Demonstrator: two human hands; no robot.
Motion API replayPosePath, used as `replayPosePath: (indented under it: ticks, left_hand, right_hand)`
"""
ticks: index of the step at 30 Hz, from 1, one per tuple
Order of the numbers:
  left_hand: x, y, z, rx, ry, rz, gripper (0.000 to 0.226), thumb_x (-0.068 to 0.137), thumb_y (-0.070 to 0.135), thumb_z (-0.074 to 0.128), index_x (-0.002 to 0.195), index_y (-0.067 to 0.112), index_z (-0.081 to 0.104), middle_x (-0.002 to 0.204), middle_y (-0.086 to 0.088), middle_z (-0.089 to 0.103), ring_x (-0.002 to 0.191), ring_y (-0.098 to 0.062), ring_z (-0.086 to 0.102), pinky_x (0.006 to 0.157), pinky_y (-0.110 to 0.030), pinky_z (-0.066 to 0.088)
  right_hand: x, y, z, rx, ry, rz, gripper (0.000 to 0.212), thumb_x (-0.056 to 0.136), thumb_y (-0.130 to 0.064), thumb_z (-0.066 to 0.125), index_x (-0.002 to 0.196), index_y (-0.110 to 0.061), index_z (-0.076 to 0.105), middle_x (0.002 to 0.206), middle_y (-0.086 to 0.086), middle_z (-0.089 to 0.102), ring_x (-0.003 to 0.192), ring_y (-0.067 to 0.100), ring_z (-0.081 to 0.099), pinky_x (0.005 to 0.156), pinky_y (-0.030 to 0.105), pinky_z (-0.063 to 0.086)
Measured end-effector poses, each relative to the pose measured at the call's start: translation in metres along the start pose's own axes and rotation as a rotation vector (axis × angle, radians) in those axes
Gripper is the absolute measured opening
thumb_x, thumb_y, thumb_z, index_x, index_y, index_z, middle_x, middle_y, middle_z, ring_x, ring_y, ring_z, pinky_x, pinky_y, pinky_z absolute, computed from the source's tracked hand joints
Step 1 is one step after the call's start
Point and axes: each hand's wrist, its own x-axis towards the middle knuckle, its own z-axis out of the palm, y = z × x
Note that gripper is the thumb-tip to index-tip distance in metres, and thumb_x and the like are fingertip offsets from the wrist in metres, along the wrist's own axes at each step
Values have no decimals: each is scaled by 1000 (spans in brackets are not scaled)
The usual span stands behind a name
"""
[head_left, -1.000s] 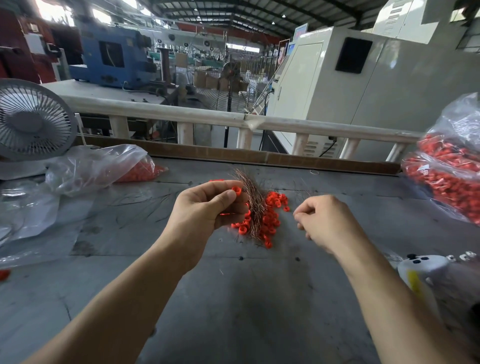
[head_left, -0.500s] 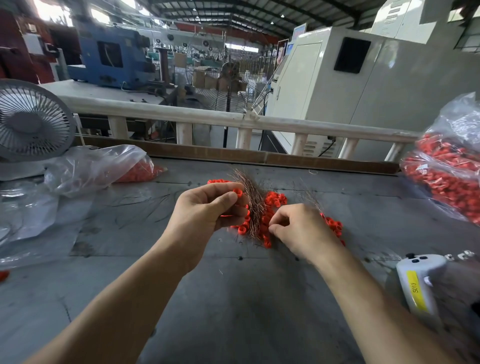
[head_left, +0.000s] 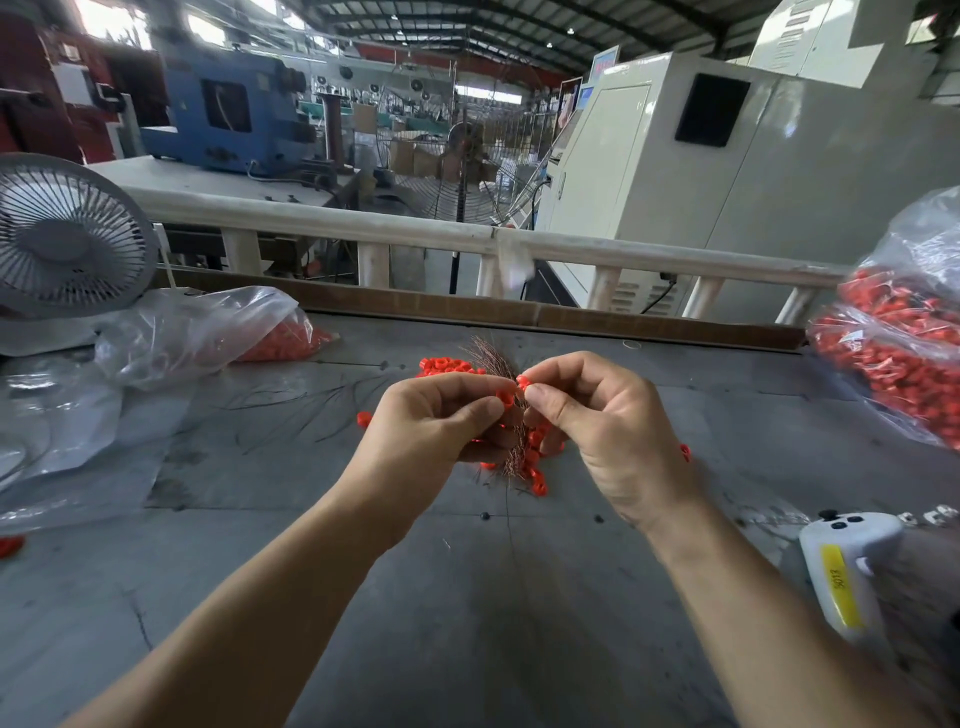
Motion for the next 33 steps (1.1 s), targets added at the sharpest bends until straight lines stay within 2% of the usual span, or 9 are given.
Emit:
replayPosePath:
  ticks: [7,12,18,21,24,28,30,33]
  left_hand:
    - [-1,1,1,47,-4,44,20,97,0,62,104,14,75,88,-14,78,81,-26,76,77,-35,64]
    - [-1,-1,2,112,10,84,21,96,1,64,107,14,76,88,-12,78,85,-31,75,80,-39,64]
    - [-2,-4,4,261,68,154,27,96,2,66,100,26,78,83,-7,77,81,-33,73,81,-50,62]
    - [-2,-7,5,311,101,183,28,95,5,68,100,31,77,82,2,77,77,-20,74,79,-44,63]
    - [-1,-9,6,332,132,203,24,95,7,70,107,25,79,84,7,78,78,-12,74,80,-38,64]
    - [-2,-10,7,401,164,240,23,94,10,72,111,25,79,89,11,78,84,-7,74,83,-33,62]
    - [-3,-9,7,454,184,265,23,94,13,72,111,27,79,89,15,77,84,-2,73,81,-26,61]
    - [-5,-8,8,578,219,331,22,95,16,72,113,28,78,92,19,75,86,7,69,79,-12,55]
  right_hand:
    - [-2,-2,2,-183,27,-76,7,85,-33,78,92,-33,77,77,-9,74,65,8,68,63,28,54]
    - [-4,-5,4,-369,28,-168,10,87,-24,82,90,-33,77,82,-19,74,74,3,70,67,16,52]
    - [-6,-10,7,-444,35,-175,11,87,-14,82,93,-23,80,84,-14,74,80,2,69,71,11,48]
    - [-7,-13,10,-481,39,-178,11,87,-12,81,94,-20,81,86,-13,74,82,1,68,73,10,48]
    - [-8,-15,11,-475,55,-139,9,89,-15,80,94,-22,81,85,-14,75,83,1,69,73,11,50]
    - [-9,-14,15,-367,72,-11,8,91,-20,78,89,-28,80,71,-18,72,67,-1,66,65,19,49]
    - [-9,-15,16,-342,73,12,9,92,-21,77,89,-29,80,68,-18,71,63,-1,65,63,20,49]
    - [-11,-16,19,-318,74,5,11,93,-21,77,87,-30,78,64,-19,70,58,-2,63,57,14,48]
